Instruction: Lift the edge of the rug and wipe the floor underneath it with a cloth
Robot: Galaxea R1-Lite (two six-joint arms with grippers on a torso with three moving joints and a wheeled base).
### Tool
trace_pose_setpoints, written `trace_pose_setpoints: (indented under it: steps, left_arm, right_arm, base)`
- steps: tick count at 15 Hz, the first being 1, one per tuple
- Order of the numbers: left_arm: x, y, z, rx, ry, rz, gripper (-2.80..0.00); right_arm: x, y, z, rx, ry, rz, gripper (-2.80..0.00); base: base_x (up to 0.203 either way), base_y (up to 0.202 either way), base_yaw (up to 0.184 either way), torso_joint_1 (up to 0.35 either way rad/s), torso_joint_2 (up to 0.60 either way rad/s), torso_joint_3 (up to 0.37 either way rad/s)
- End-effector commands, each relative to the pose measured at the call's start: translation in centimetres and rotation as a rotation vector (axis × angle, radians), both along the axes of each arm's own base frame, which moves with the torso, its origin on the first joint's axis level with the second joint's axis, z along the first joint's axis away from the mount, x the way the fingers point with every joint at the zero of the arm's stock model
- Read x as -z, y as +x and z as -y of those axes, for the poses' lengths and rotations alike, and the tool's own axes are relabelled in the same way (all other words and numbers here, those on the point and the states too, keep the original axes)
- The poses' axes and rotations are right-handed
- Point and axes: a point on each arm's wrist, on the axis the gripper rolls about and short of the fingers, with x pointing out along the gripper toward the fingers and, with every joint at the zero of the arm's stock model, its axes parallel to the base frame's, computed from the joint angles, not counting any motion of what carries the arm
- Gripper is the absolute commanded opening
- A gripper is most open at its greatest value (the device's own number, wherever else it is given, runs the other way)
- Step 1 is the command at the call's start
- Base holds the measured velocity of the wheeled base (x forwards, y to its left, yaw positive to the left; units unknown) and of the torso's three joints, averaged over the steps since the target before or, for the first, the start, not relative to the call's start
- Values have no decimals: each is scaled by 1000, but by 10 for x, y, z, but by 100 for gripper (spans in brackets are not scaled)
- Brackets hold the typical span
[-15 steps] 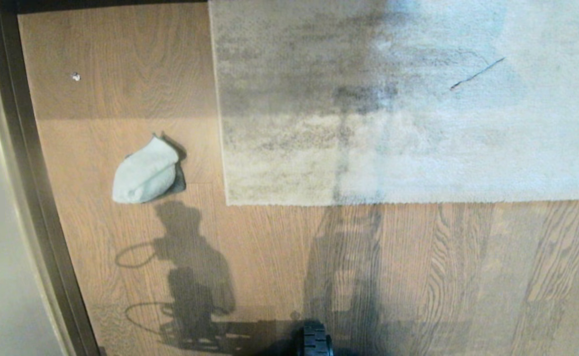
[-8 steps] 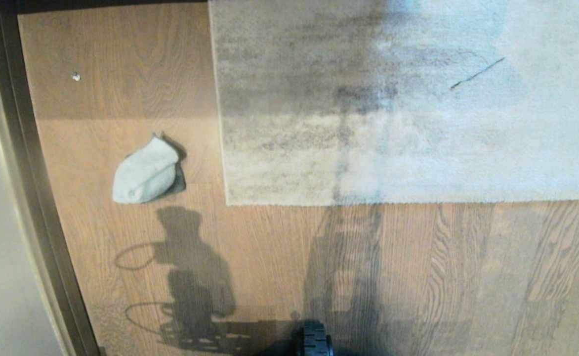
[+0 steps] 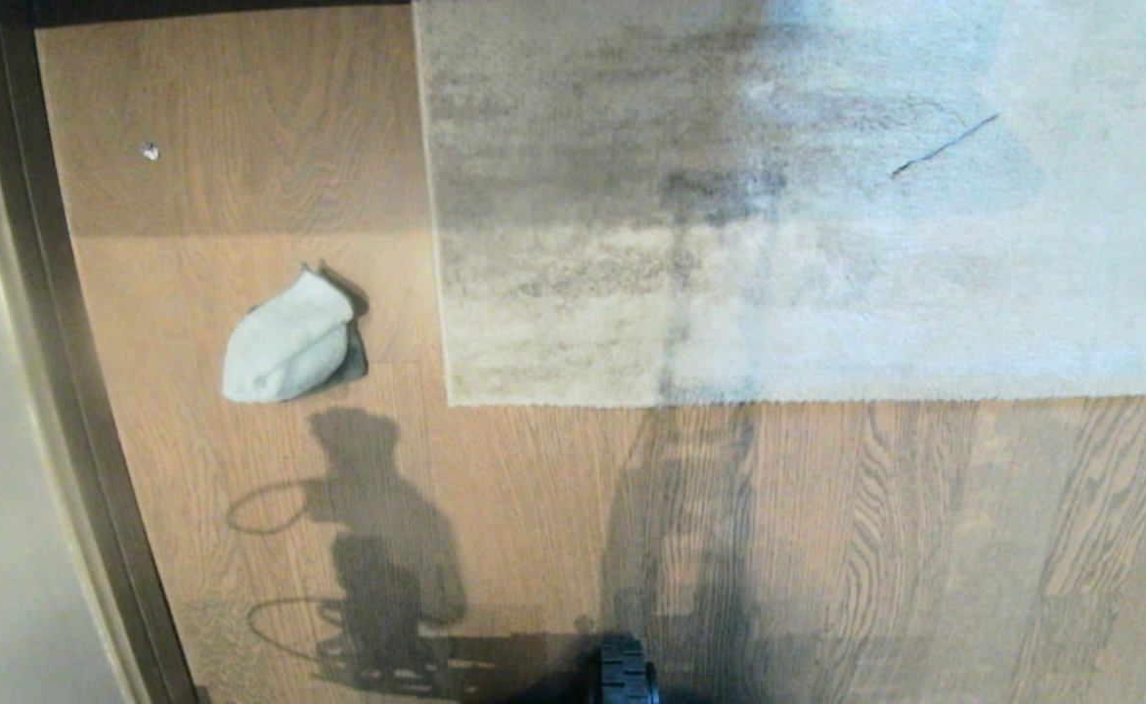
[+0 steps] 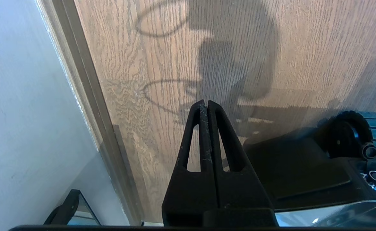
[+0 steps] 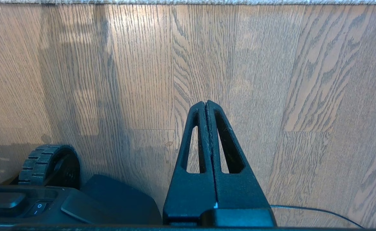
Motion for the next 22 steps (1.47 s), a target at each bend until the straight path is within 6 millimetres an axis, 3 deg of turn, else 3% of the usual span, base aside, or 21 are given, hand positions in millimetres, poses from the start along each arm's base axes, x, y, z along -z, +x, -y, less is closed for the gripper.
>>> trace_pose_setpoints:
  steps: [1,4,10,22]
  left_arm:
    - [0,0,0,30,0,1,-280]
    - [0,-1,0,121,0,9,-280]
    - [3,-20,0,69,11,264,-280]
    - [3,-21,0,67,12,269,-280]
  right_arm:
    - [0,0,0,0,0,-1,-280]
    - [0,0,0,0,0,-1,-280]
    - [0,0,0,0,0,-1,-280]
    - [0,0,0,0,0,-1,-280]
  base:
    - [0,0,0,0,0,0]
    - [0,0,0,0,0,0]
    - [0,0,0,0,0,0]
    - [0,0,0,0,0,0]
